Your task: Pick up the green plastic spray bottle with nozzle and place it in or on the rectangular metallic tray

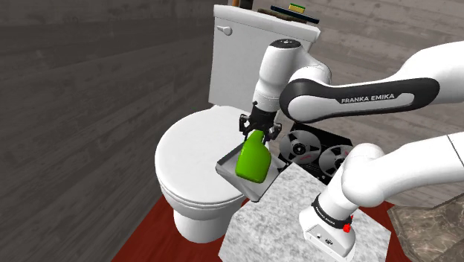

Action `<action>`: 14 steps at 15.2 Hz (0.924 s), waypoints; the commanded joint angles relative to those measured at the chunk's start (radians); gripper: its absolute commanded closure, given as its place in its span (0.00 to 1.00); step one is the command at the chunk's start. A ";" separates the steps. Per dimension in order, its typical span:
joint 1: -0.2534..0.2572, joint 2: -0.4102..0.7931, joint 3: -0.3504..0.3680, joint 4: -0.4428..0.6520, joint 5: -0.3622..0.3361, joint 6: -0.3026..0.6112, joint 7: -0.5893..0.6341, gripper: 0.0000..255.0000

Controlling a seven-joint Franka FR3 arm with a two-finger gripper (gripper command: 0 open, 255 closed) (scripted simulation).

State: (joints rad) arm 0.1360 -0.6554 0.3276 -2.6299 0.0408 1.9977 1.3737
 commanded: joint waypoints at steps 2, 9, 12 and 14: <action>0.018 -0.024 0.014 -0.046 0.017 0.020 0.017 1.00; 0.016 0.020 0.035 -0.114 0.021 0.130 0.034 1.00; 0.012 0.052 0.048 -0.146 0.021 0.194 0.044 1.00; 0.013 0.052 0.048 -0.146 0.021 0.194 0.044 1.00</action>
State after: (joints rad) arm 0.1483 -0.6056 0.3745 -2.7733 0.0613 2.1867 1.4170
